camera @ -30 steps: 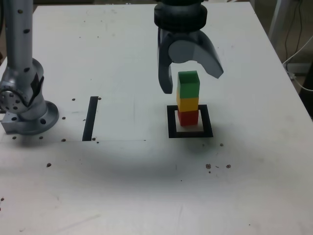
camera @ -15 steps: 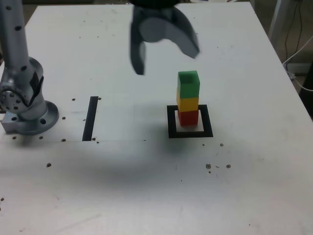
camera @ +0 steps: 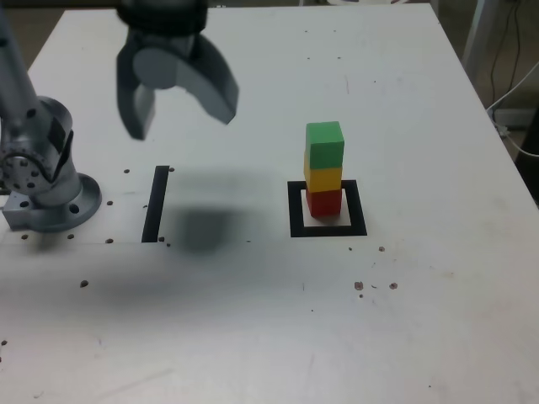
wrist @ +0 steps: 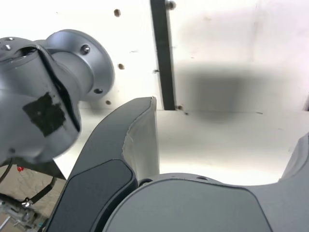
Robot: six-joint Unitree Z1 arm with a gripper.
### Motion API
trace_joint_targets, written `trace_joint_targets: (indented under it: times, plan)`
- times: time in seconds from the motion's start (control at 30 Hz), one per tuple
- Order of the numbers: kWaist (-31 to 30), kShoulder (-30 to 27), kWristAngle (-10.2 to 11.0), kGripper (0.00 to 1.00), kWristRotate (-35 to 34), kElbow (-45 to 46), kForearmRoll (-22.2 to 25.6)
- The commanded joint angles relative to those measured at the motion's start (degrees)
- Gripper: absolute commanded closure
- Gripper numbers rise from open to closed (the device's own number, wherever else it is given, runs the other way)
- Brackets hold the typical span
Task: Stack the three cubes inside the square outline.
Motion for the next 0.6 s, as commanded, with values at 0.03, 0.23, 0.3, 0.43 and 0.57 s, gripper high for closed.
trace_joint_targets:
  times: [0.03,0.23,0.3,0.43,0.57]
  plan:
    - [-0.6,-1.5,0.1,0.0,-0.4,8.2,-2.1]
    - [-2.1,-4.9,0.7,0.0,-0.5,11.2,-7.3]
    - [-2.1,-5.6,0.6,0.0,-0.5,12.8,-8.6]
    - [-2.1,-5.7,0.1,0.0,0.2,15.0,-9.5]
    - [-2.1,-5.9,0.1,0.0,1.3,15.1,-10.2]
